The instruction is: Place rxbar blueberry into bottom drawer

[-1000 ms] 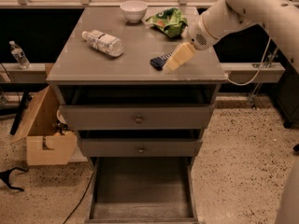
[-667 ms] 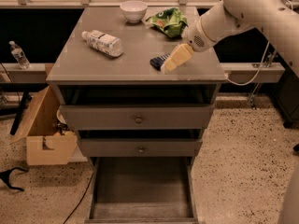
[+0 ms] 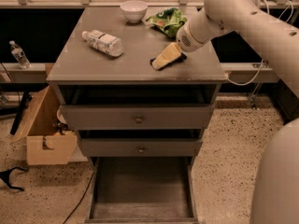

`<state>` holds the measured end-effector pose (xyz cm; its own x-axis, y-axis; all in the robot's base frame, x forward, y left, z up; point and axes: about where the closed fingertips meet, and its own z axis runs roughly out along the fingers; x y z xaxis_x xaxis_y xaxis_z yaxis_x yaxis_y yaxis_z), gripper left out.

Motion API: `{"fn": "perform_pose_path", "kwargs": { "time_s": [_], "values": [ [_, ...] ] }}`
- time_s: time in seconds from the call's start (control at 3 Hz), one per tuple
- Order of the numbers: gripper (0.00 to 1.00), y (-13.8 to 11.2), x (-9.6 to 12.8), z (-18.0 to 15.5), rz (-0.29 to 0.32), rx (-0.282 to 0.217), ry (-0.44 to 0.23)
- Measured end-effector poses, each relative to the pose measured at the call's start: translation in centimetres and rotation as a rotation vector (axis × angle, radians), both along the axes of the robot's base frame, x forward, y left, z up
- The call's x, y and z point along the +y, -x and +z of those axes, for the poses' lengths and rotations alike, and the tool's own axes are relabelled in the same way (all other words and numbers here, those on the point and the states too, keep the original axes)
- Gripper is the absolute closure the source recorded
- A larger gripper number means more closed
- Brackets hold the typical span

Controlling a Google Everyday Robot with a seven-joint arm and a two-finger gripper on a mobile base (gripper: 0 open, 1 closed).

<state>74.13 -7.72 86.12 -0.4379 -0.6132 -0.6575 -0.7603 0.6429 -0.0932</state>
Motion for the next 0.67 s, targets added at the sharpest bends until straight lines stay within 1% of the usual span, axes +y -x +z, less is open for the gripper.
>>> {"fn": "perform_pose_path", "kwargs": {
  "time_s": [0.33, 0.67],
  "values": [
    [0.0, -1.1, 0.4, -1.4, -0.064, 0.023, -0.02],
    [0.0, -1.9, 1.4, -2.7, -0.11, 0.043, -0.011]
  ]
}}
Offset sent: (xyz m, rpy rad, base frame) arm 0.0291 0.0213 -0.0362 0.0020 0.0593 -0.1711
